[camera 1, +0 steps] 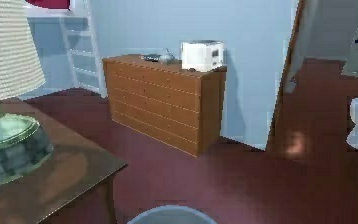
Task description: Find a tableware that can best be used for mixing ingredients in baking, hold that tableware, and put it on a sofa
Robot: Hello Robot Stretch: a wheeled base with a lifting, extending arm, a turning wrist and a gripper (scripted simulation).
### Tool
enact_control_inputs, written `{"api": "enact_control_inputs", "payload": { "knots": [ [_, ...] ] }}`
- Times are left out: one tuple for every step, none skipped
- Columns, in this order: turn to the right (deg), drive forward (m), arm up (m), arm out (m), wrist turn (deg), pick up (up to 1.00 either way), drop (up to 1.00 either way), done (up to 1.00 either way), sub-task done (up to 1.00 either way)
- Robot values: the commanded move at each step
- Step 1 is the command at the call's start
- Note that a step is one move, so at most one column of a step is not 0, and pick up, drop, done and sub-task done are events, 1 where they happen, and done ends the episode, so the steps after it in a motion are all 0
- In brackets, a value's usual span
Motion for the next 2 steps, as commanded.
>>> {"api": "enact_control_inputs", "payload": {
  "knots": [
    [36.0, 0.00, 0.00, 0.00, 0.0, 0.00, 0.00, 0.00, 0.00],
    [0.0, 1.00, 0.00, 0.00, 0.0, 0.00, 0.00, 0.00, 0.00]
  ]
}}
